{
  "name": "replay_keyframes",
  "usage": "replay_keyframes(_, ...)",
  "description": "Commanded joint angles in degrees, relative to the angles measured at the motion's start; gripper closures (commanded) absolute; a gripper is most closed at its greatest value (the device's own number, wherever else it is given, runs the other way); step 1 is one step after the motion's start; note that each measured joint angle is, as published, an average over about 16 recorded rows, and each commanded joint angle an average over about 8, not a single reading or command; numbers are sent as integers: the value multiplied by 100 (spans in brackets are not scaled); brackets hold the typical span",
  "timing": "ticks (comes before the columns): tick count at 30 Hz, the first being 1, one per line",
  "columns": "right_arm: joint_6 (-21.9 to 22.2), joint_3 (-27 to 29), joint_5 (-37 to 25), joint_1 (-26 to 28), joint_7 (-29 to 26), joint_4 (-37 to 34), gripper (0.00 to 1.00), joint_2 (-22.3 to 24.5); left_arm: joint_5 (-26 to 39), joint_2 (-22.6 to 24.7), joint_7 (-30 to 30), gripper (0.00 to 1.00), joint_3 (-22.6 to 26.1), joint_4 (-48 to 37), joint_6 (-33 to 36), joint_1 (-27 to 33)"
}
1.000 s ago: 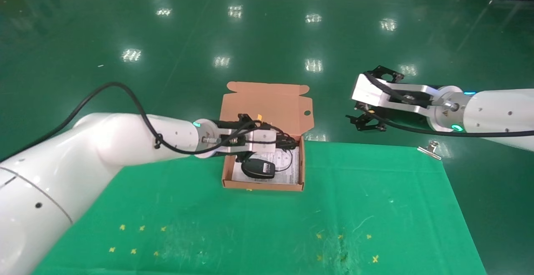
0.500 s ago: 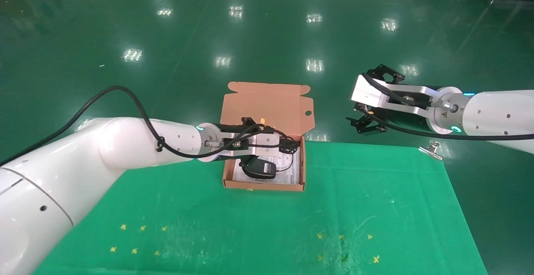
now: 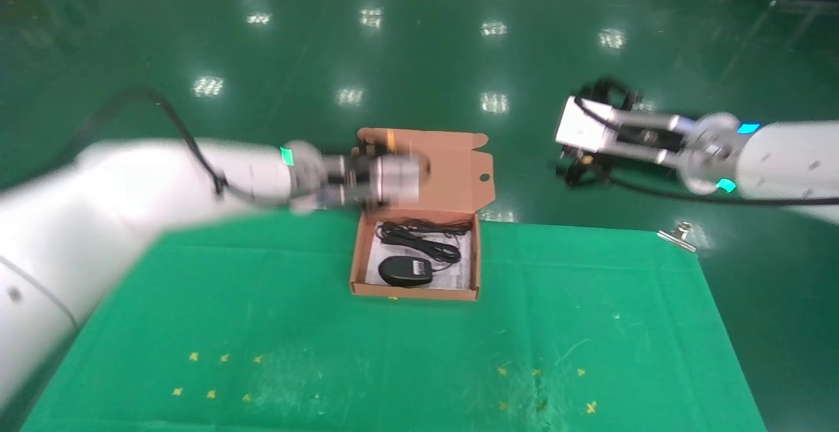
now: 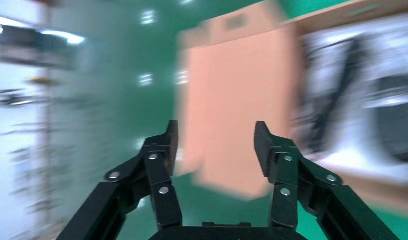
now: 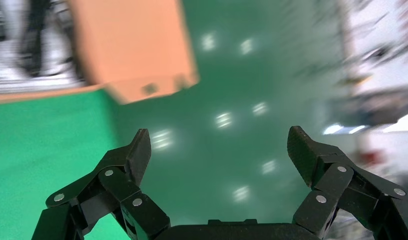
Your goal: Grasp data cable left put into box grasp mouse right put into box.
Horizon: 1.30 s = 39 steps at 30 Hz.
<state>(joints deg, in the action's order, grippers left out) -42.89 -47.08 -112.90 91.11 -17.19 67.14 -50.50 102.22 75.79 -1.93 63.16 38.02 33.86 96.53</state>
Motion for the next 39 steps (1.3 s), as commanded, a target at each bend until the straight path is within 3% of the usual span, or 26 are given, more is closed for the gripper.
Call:
replay_keyframes(1, 74, 13, -26, 41, 128, 107, 0, 26, 89, -54, 22, 0, -17, -5, -124, 174)
replay_keyframes(9, -78, 83, 224, -60, 339, 346, 0, 147, -143, -263, 131, 0, -249, 132, 18, 190)
replay_keyframes(39, -2135, 1563, 3592, -1477, 486, 492, 0, 833, -3080, -2164, 697, 0, -2475, 1839, 2593, -1647)
